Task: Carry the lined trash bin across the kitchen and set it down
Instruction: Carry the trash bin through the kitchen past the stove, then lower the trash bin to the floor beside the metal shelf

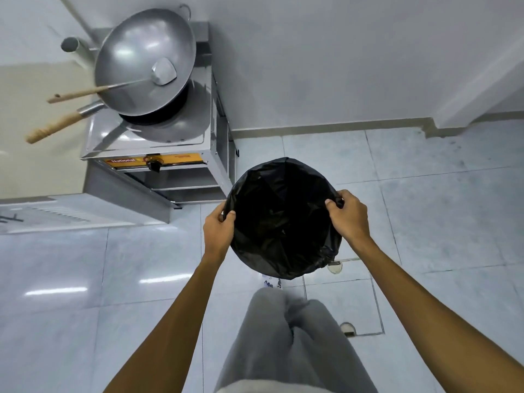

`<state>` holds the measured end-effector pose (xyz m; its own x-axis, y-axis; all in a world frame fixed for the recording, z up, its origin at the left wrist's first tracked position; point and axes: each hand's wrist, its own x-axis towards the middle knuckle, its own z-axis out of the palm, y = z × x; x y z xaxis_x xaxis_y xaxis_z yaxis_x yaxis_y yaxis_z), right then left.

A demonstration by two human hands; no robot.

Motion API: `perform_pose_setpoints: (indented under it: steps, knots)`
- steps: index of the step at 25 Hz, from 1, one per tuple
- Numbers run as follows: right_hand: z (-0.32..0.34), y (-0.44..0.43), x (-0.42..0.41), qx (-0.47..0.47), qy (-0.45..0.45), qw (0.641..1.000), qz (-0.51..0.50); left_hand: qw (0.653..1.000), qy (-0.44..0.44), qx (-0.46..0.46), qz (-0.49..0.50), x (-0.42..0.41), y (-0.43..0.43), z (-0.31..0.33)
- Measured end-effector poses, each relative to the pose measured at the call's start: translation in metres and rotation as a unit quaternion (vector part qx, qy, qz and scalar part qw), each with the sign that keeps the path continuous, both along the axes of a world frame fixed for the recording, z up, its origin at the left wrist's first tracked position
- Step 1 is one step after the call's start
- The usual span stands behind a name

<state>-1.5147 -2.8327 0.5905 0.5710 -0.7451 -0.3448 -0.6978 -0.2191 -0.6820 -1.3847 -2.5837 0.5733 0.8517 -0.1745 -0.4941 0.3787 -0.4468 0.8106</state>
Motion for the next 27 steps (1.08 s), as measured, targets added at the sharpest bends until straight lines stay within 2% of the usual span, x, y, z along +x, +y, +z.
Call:
perform_pose_setpoints:
  steps: [7,16,22,27]
  knots:
    - [-0.125,-0.054,0.060,0.007,0.041,0.998,0.051,0.997,0.062,0.034,0.027,0.048,-0.047,-0.117]
    - [-0.352,-0.096,0.101,-0.014,0.090,0.987,0.133,0.991,0.105,0.076,0.023,0.082,-0.072,-0.334]
    - [-0.474,-0.110,0.130,-0.003,0.101,0.984,0.145,0.991,0.106,0.082,0.015,0.113,-0.086,-0.451]
    - [-0.550,-0.124,0.162,-0.002,0.089,0.986,0.145,0.993,0.083,0.086,-0.002,0.141,-0.096,-0.528]
